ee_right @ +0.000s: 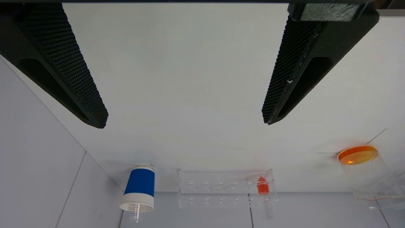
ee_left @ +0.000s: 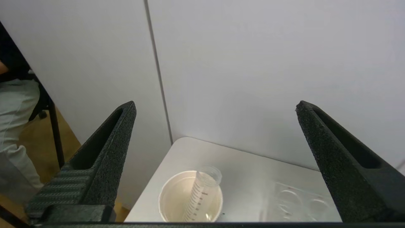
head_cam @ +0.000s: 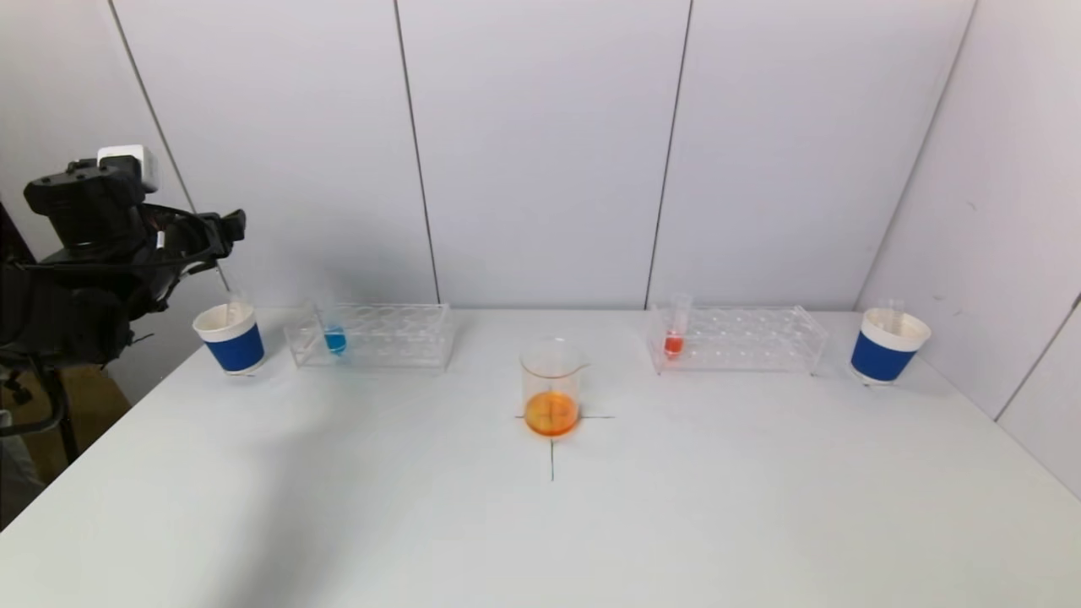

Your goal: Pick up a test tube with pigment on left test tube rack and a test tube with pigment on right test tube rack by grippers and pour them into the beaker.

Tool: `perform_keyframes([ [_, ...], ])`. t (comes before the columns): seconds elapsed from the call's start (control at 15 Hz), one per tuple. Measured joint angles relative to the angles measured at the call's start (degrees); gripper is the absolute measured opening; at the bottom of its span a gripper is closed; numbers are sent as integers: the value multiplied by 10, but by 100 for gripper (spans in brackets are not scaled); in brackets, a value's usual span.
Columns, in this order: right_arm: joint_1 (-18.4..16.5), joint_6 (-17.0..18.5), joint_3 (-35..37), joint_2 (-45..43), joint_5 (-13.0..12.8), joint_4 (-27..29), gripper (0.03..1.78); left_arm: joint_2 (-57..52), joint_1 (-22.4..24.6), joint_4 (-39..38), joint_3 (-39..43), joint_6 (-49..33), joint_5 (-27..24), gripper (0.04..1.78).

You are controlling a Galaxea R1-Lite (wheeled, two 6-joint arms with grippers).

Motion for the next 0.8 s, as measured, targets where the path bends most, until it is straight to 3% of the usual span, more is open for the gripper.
perform_keyframes([
  [0.53,0,0,0,0,0,0,177,-259,-93,66,171,-10,-11,176],
  [0.8,0,0,0,0,0,0,177,-390,-105,91,273,-18,-19,176],
])
